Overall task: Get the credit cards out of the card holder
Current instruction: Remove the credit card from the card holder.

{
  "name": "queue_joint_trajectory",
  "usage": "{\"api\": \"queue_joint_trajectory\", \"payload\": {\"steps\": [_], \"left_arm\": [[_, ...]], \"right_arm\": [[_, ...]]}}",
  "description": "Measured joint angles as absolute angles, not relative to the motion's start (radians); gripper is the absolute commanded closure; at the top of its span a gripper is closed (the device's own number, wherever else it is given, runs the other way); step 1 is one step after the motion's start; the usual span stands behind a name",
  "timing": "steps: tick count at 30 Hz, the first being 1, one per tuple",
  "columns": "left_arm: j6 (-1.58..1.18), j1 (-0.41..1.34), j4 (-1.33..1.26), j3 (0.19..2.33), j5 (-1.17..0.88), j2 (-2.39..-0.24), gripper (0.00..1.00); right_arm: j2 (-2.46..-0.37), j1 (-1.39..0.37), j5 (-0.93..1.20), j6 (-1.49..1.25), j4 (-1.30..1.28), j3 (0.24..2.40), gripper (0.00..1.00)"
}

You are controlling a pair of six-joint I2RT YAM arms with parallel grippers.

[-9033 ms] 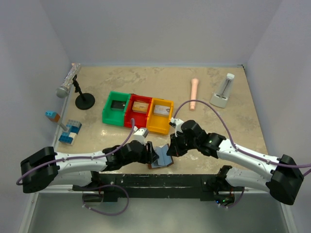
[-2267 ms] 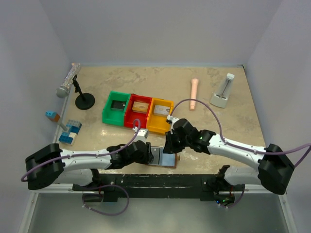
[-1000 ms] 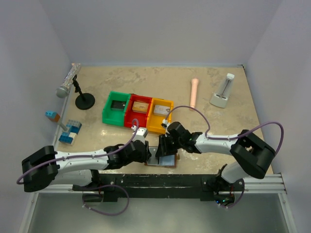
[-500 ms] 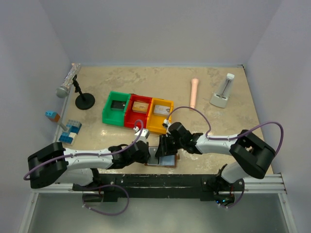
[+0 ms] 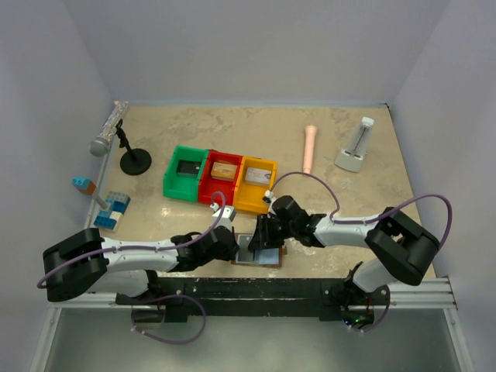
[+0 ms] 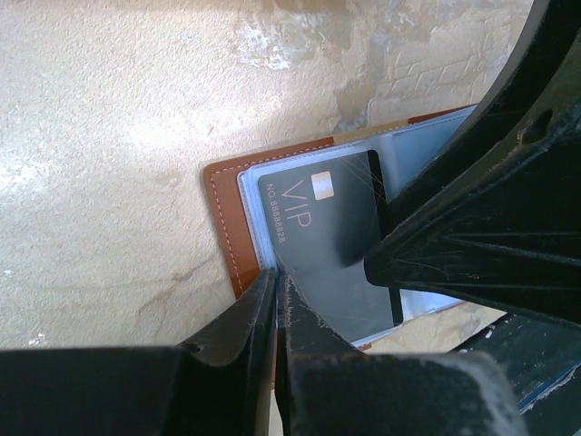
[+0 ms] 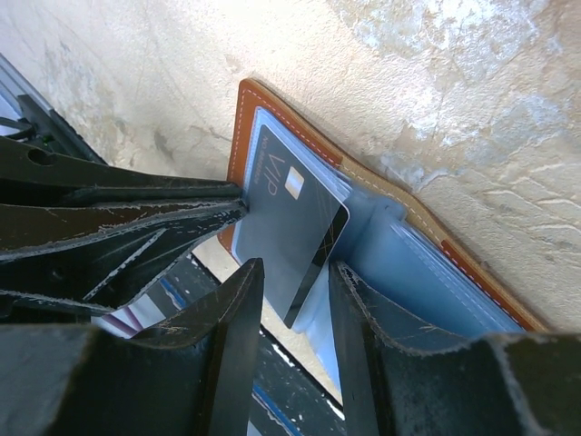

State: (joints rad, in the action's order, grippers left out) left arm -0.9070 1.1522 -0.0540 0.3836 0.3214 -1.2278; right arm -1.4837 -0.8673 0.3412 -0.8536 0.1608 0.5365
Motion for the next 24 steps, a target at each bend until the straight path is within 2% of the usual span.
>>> {"api": "queue_joint_trajectory", "payload": {"steps": [5,16,24], "left_arm": [[-0.907,1.152,-0.079,0.373,0.321,-1.228,0.96],[-0.928,1.152,-0.114,0.357,0.302,-1.228,0.98],[-0.935,1.152,-0.126,0.350,0.300,-1.227,0.96]], "right_arm": [[-1.480,-0.860,0.350,-0.871,0.192,0.518,0.64],[-1.422,-0.855,0.331,-0.885,0.210,0.467,0.85],[-1.412,-0.850,0.331,-0.892,0.219,0.456,0.93]]}}
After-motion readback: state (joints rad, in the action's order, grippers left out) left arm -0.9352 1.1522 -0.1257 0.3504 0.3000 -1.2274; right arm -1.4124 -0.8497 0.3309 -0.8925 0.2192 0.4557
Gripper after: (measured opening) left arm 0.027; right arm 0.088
